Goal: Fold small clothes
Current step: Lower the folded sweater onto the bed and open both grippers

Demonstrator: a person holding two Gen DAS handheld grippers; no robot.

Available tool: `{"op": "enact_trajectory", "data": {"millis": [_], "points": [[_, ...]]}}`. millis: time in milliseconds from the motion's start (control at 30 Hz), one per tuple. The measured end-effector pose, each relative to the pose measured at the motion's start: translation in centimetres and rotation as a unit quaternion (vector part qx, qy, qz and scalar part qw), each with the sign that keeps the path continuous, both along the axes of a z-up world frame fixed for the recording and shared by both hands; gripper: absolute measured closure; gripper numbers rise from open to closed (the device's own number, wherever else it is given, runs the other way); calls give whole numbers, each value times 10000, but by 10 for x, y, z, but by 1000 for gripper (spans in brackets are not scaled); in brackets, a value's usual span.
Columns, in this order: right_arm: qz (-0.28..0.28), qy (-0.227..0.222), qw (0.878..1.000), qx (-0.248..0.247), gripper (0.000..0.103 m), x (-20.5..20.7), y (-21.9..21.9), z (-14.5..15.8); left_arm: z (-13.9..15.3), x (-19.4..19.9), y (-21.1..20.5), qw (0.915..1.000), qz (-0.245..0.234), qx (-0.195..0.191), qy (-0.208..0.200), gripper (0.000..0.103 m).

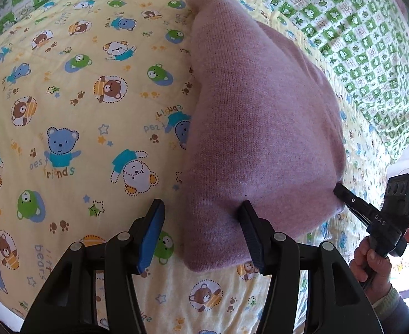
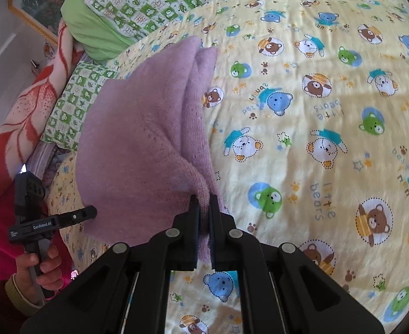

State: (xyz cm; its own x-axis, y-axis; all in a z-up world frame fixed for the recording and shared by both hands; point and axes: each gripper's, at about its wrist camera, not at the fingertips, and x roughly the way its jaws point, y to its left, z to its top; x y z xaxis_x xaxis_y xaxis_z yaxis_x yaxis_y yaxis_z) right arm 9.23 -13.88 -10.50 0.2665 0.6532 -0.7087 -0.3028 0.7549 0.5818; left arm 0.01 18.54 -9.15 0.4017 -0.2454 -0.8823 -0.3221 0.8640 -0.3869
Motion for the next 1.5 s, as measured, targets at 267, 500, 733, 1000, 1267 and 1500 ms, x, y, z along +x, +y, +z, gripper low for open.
{"op": "enact_trajectory", "data": {"millis": [267,500,733,1000,1267,1500], "points": [[-262,-402,9988,-99,78,-13,-9,34,13,-18,-2,10000,-34,32,-19,48],[-88,-706,9972,211,78,-29,-1,64,23,-32,-10,9999,-66,64,-146,47],[379,-908,9949,209,78,-14,47,73,36,-24,-28,9982,-384,330,-306,44],[199,54,9988,-438,103,62,75,10,26,-13,-35,9977,-513,415,-178,42],[-28,-229,9994,-261,100,56,68,23,10,-9,-34,9981,-501,361,-66,41],[176,-532,9983,-166,72,12,52,50,23,-29,-29,9986,-348,289,-290,39]]}}
